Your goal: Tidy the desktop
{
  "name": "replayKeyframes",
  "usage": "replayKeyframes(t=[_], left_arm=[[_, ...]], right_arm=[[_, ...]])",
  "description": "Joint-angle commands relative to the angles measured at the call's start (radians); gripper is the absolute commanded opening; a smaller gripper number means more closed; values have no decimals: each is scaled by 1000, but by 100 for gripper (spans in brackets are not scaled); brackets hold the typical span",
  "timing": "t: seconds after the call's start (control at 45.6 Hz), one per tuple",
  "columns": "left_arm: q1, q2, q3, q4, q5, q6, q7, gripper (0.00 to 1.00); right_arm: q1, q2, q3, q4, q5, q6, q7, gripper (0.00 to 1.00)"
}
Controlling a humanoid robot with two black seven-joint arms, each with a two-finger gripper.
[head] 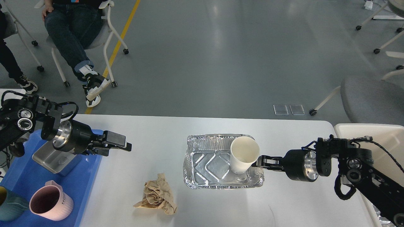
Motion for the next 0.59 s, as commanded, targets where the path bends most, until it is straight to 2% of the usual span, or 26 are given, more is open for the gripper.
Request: replayKeyframes(t=[0.0, 0.176, 0.571], left_arm=[[3, -98, 43, 1, 1, 0, 58, 97], [13, -149, 52, 11, 0, 0, 169, 97], [30, -293, 112, 58, 1, 0, 216, 98]], right_arm=[[-3, 3, 0, 0, 0, 0, 0, 0], [-6, 0, 0, 0, 0, -5, 0, 0], [-7, 2, 0, 0, 0, -9, 0, 0]])
